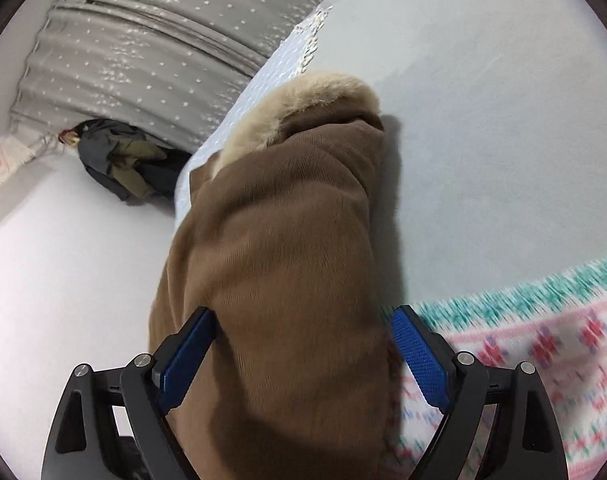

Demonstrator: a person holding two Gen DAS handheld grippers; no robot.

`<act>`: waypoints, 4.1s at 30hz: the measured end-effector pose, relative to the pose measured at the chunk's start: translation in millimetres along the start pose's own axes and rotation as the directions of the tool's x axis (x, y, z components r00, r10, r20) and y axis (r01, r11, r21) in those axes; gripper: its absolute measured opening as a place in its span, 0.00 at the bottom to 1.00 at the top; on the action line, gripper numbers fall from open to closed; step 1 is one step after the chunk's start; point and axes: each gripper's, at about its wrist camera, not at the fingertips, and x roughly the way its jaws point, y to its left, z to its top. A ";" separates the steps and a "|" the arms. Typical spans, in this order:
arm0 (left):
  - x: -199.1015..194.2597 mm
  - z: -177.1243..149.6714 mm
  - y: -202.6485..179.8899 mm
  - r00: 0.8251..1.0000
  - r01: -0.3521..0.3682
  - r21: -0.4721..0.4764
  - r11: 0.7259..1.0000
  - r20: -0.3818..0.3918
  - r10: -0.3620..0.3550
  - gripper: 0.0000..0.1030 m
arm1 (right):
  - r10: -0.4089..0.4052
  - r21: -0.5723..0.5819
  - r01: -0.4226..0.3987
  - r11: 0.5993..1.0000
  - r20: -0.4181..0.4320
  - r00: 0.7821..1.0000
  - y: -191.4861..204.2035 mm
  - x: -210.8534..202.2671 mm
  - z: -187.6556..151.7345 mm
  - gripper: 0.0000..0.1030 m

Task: Fold large clothes
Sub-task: 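Grasp the fur-trimmed hood end with the right tool and lift it, then fold the hood end over the bundle with the right tool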

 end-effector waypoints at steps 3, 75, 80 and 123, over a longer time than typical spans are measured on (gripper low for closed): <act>-0.2 -0.1 0.0 1.000 -0.001 0.002 1.000 -0.001 0.001 0.53 | 0.018 -0.004 -0.018 1.000 -0.009 1.000 1.0 6.9 9.3 0.90; -78.2 -32.0 -104.3 0.962 0.253 0.264 0.931 0.034 -0.271 0.35 | -0.243 -0.334 0.319 0.887 0.249 0.938 154.6 -144.2 -51.7 0.35; -124.8 -55.8 -134.3 0.973 0.210 0.340 0.917 0.023 -0.231 0.35 | -0.225 -0.326 0.311 0.893 0.276 0.934 161.5 -196.1 -74.8 0.35; -173.7 31.3 130.3 0.960 -0.055 -0.080 0.995 0.271 0.075 0.39 | -0.163 -0.673 0.042 0.739 -0.117 0.980 330.6 263.2 -73.5 0.41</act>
